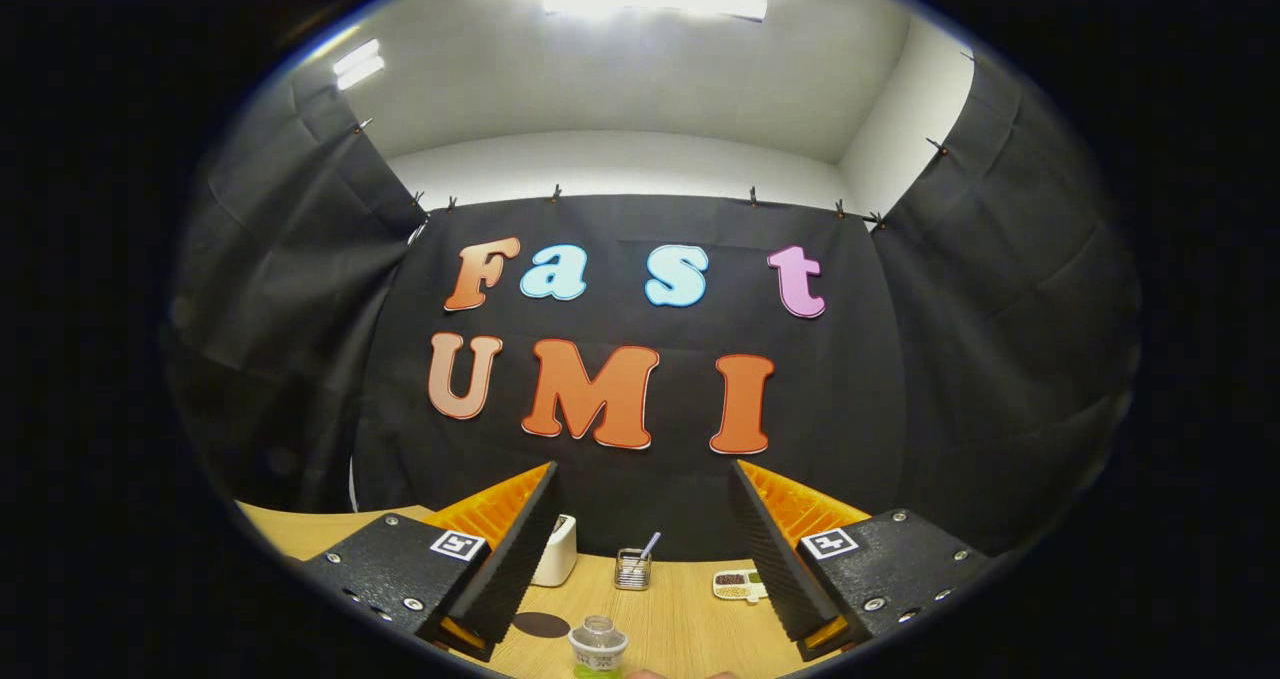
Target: Take the bottle from table, then pour the juice into the cup, finally place the bottle on the coaster
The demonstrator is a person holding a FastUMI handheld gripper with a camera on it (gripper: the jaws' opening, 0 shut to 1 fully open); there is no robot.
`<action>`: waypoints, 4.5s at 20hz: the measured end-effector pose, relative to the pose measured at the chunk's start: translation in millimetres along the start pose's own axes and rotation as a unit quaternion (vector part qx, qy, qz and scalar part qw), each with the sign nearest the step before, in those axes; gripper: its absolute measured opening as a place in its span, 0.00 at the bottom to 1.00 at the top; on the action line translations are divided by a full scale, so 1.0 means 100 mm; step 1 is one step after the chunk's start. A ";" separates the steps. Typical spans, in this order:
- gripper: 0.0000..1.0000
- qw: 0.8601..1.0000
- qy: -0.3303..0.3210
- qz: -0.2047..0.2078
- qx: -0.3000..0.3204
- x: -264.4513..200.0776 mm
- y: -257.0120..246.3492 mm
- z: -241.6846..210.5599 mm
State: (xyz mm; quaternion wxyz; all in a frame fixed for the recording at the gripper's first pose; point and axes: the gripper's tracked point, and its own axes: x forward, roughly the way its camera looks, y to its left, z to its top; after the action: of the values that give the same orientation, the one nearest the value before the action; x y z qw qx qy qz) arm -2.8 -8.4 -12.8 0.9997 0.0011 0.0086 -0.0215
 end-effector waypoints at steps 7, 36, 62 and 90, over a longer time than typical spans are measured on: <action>0.99 0.999 0.036 0.023 -0.002 -0.05 0.17 -0.40; 0.96 0.976 0.216 0.025 0.027 -0.17 0.51 -2.95; 0.58 0.968 0.250 0.015 0.008 -0.11 0.82 -3.23; 0.58 0.875 0.116 0.088 -0.461 0.25 1.51 -3.01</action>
State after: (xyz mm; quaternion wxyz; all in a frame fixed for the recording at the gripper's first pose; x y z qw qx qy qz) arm 23.6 142.1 -314.0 0.8766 -0.4565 0.1334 0.0737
